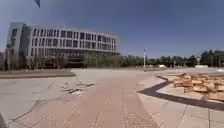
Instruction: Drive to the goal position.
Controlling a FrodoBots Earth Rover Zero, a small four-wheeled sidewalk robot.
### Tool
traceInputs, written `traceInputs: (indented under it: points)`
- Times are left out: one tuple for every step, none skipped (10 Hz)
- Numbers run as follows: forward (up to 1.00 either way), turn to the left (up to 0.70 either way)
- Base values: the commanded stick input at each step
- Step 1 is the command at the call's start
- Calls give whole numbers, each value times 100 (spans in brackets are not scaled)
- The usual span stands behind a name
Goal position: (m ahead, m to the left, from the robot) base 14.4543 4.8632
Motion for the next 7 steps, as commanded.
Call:
traceInputs:
  points:
    - [70,0]
    - [70,0]
    - [70,0]
    - [70,0]
    - [70,0]
    - [70,0]
    - [70,0]
